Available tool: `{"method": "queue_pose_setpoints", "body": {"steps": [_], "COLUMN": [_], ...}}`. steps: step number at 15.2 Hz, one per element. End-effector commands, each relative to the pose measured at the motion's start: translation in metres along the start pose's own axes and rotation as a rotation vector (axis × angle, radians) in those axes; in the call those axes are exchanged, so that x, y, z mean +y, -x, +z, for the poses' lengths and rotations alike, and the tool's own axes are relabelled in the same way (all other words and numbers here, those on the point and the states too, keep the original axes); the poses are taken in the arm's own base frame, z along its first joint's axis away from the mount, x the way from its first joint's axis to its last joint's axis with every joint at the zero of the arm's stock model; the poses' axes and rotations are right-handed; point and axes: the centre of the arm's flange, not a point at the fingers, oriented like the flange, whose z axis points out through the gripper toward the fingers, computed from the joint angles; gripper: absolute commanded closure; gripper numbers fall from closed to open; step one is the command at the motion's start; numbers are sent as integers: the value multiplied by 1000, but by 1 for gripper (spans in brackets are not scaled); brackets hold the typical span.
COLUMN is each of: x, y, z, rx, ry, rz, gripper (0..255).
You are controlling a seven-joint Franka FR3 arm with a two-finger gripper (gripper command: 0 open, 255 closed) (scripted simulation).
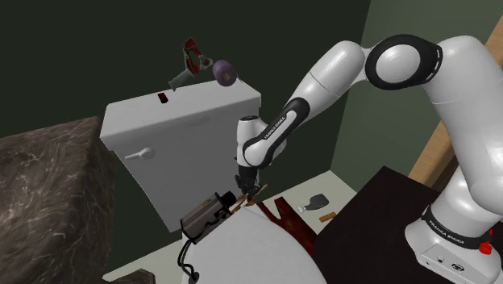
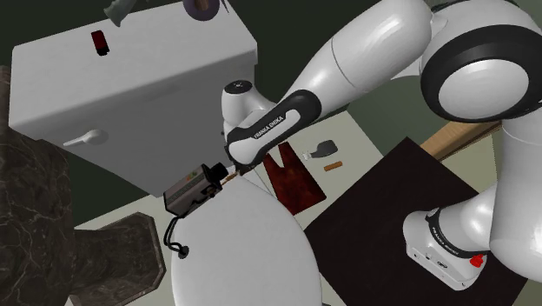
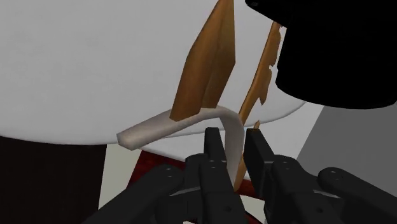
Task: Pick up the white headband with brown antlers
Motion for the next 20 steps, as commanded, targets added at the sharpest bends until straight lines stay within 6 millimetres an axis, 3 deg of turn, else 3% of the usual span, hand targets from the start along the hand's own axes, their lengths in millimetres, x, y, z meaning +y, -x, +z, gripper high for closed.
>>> {"method": "queue_pose_setpoints", "body": {"steps": [1, 3, 18, 20], "x": [4, -8, 0, 0], "y": [-11, -6, 12, 12], "z": [15, 6, -70, -71], "rx": [8, 8, 8, 9], "ry": [43, 44, 44, 44], "rz": [18, 17, 17, 17], "gripper": [255, 255, 255, 255]}}
